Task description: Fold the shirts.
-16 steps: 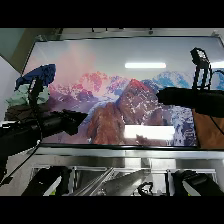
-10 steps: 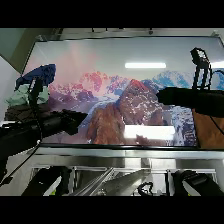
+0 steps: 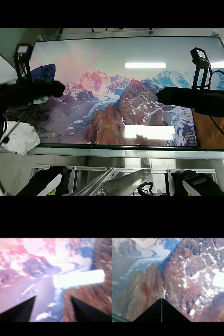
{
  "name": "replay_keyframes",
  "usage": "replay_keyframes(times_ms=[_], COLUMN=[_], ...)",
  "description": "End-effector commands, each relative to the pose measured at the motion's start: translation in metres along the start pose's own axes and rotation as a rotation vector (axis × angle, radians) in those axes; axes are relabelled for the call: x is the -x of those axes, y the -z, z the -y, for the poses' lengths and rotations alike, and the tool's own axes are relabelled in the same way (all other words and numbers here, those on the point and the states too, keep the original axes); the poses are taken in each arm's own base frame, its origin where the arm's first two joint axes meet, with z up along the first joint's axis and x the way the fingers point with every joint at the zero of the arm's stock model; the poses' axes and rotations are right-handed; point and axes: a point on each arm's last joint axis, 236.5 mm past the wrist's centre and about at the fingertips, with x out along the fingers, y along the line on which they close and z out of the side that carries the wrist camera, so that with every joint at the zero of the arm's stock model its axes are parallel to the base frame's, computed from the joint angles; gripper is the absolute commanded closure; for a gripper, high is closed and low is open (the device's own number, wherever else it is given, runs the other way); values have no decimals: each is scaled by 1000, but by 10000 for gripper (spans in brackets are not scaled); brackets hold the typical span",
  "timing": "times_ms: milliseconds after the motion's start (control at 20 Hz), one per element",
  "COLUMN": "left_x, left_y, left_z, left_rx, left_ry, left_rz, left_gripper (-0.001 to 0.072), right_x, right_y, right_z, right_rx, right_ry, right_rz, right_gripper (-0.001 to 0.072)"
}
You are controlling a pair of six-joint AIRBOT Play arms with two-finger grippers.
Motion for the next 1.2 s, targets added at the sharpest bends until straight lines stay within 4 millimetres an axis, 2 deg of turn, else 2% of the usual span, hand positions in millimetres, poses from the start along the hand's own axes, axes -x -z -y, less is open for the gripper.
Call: replay_keyframes(times_ms=[0, 150, 250, 350, 400, 500, 600, 750, 800, 850, 900, 950, 1000, 1050, 1100, 1150], left_x=[-66, -157, -215, -261, -282, -318, -345, -359, -362, -361, -359, -352, -343, -329, -310, -285], left_y=[-36, -48, -37, -13, 3, 27, 26, 16, 18, 25, 33, 35, 25, 2, -28, -66], left_z=[-112, -178, -225, -263, -276, -286, -282, -285, -290, -298, -304, -306, -303, -295, -284, -265], left_rx=[28, -31, -79, -136, -150, -222, -249, -239, -232, -211, -190, -176, -175, -184, -187, -188], left_ry=[-203, -267, -362, -455, -492, -519, -499, -492, -499, -513, -524, -535, -540, -545, -549, -543], left_rz=[-61, -112, -195, -293, -329, -318, -201, -103, -115, -153, -200, -231, -222, -182, -120, -41], left_gripper=[19, 19, 19, 19, 19, 19, 21, 52, 214, 429, 677, 689, 691, 691, 691, 691], right_x=[-3, -5, -6, -6, -6, -6, -9, -11, -12, -12, -12, -12, -12, -12, -12, -12], right_y=[-6, -6, -5, -5, -5, -7, -9, -7, -7, -6, -6, -6, -6, -6, -6, -6], right_z=[0, 1, 1, 1, 1, 3, 0, -5, -6, -7, -8, -8, -8, -8, -8, -8], right_rx=[-1, -4, -4, -5, -4, 25, 19, 0, -2, -1, 0, 0, 0, 0, 0, 0], right_ry=[-3, -1, 0, -1, 0, 6, -7, -31, -36, -38, -39, -39, -38, -39, -39, -39], right_rz=[24, 17, 15, 16, 16, 20, 29, 16, 13, 12, 12, 11, 12, 12, 12, 12], right_gripper=[697, 697, 697, 697, 697, 697, 697, 697, 697, 698, 697, 697, 697, 697, 697, 697])
